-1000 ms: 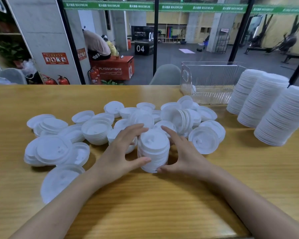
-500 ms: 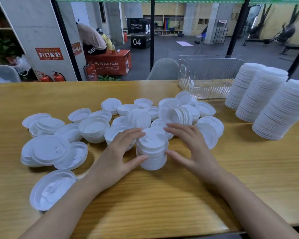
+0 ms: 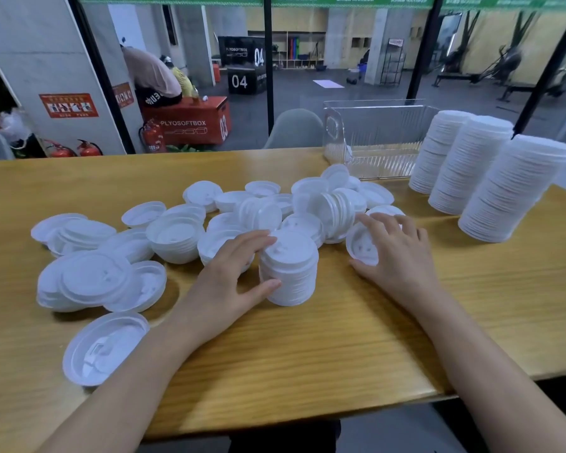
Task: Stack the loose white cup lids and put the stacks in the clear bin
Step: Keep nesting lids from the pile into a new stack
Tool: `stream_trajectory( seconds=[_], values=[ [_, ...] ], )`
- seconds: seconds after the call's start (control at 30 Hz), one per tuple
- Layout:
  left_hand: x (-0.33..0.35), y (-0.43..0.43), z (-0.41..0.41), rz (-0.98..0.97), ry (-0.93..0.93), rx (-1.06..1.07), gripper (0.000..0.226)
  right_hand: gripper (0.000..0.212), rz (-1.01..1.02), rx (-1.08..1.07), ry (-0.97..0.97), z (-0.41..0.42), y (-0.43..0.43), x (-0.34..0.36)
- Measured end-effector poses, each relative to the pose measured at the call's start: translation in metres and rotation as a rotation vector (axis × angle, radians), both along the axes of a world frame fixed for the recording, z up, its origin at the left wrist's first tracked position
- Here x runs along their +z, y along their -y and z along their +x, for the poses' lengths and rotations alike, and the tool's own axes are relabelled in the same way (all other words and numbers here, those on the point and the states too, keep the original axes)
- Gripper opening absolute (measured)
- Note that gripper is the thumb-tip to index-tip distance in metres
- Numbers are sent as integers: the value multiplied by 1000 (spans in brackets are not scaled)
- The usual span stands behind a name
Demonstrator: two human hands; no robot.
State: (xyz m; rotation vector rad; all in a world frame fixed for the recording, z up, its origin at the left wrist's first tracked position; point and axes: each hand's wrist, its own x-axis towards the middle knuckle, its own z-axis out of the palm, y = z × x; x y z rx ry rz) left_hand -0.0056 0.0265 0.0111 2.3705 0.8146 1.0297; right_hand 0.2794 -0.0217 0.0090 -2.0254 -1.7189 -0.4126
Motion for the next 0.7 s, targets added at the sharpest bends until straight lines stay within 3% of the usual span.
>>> stream_trajectory(
  seconds=[0.13, 0.27, 0.4, 0.53, 0.7],
  values=[
    [0, 4, 0, -24, -12, -21, 55, 78, 200, 186, -233, -6, 2, 3],
    [1, 6, -1, -47, 0, -27, 58, 64, 291, 454, -836, -23, 11, 18],
    [2, 6, 0, -43, 39, -5, 60, 57, 257, 593, -1216, -34, 14, 24],
    [4, 2, -1, 29, 49, 35, 58, 62, 93, 711, -1255, -46, 11, 21],
    [2, 2, -3, 33, 17, 61, 55, 59, -40, 677, -959, -50, 9, 14]
  ],
)
